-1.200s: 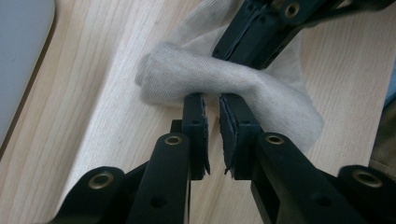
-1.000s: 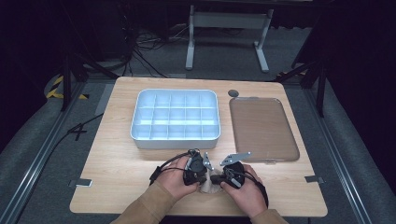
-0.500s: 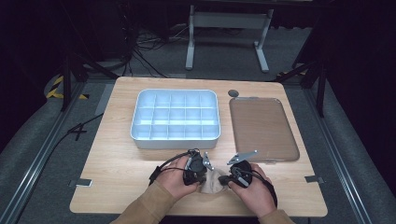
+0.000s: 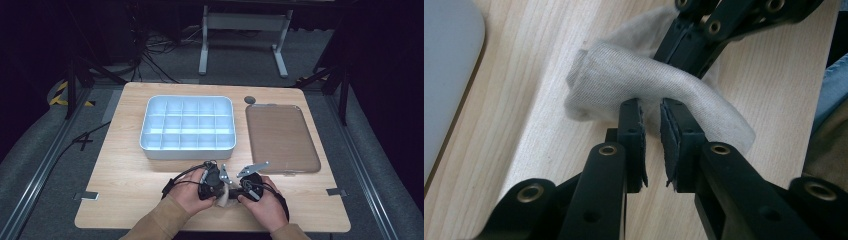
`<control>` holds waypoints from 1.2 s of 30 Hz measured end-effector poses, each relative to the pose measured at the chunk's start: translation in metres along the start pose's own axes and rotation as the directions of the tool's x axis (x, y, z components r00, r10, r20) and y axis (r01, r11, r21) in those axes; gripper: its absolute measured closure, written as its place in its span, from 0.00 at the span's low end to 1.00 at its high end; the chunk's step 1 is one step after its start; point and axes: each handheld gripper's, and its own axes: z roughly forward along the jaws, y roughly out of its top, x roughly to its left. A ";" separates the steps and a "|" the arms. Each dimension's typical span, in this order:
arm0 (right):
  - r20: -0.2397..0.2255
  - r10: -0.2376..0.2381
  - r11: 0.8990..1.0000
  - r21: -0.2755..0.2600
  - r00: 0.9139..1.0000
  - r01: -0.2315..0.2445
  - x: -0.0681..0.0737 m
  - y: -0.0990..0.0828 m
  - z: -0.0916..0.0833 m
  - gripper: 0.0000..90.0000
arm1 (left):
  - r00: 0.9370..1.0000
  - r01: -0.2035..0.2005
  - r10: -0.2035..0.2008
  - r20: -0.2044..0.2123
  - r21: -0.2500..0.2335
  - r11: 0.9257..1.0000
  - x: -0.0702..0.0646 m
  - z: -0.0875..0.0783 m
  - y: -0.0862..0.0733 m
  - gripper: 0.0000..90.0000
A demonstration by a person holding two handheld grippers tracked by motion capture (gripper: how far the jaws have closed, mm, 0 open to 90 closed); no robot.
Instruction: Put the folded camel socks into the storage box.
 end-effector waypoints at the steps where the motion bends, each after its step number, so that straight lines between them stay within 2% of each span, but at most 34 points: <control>1: -0.007 -0.001 1.000 -0.006 1.000 0.001 0.000 0.000 0.001 1.00 | 1.000 -0.006 0.006 -0.003 0.002 1.000 0.000 0.000 0.000 0.88; 6: -0.043 0.009 0.999 -0.037 0.999 -0.010 -0.002 0.000 0.005 0.99 | 1.000 0.009 -0.009 -0.004 0.002 1.000 0.002 -0.002 -0.001 0.87; 9: -0.037 0.009 0.999 -0.034 0.999 -0.011 -0.001 0.001 0.002 0.98 | 1.000 0.028 -0.028 -0.010 0.004 1.000 0.003 -0.004 -0.002 0.86; 11: -0.024 0.009 0.999 -0.033 1.000 -0.010 0.000 0.001 -0.002 0.98 | 1.000 0.022 -0.022 -0.011 0.007 1.000 0.004 -0.004 -0.002 0.87; 13: -0.008 0.009 0.999 -0.050 1.000 -0.010 0.001 0.002 -0.013 0.97 | 0.999 0.037 -0.037 -0.020 0.011 0.999 0.005 -0.003 -0.003 0.88; 15: 0.015 0.016 0.995 -0.096 1.000 -0.015 -0.001 0.002 -0.033 0.98 | 0.999 0.037 -0.037 -0.020 0.010 0.999 0.005 -0.003 -0.002 0.89; 16: 0.015 0.016 0.995 -0.096 1.000 -0.015 -0.001 0.002 -0.033 0.98 | 0.999 0.029 -0.029 -0.023 0.011 1.000 0.006 -0.003 -0.002 0.89; 17: 0.052 0.028 0.994 -0.111 0.998 -0.022 -0.006 0.000 -0.046 0.98 | 1.000 0.018 -0.017 -0.021 0.011 1.000 0.006 -0.003 -0.002 0.89; 18: 0.065 0.041 0.993 -0.109 0.997 -0.034 -0.009 -0.002 -0.051 0.98 | 0.999 0.032 -0.032 -0.023 0.009 0.999 0.005 -0.003 -0.001 0.89; 20: 0.076 0.058 0.994 -0.097 0.995 -0.051 -0.012 -0.003 -0.053 0.98 | 0.999 0.036 -0.036 -0.023 0.009 0.999 0.004 -0.003 -0.001 0.89; 23: 0.099 0.100 0.995 -0.029 0.990 -0.097 -0.022 -0.010 -0.049 0.99 | 0.999 0.037 -0.037 -0.020 0.006 0.999 0.004 -0.003 -0.001 0.89; 26: 0.103 0.103 0.994 0.016 0.989 -0.105 -0.024 -0.013 -0.039 0.99 | 0.999 0.034 -0.034 -0.019 0.009 0.999 0.004 -0.003 -0.001 0.89; 36: 0.064 0.076 0.995 0.058 0.995 -0.080 -0.017 -0.010 -0.013 0.99 | 1.000 0.029 -0.029 -0.013 -0.010 1.000 0.003 -0.002 0.001 0.90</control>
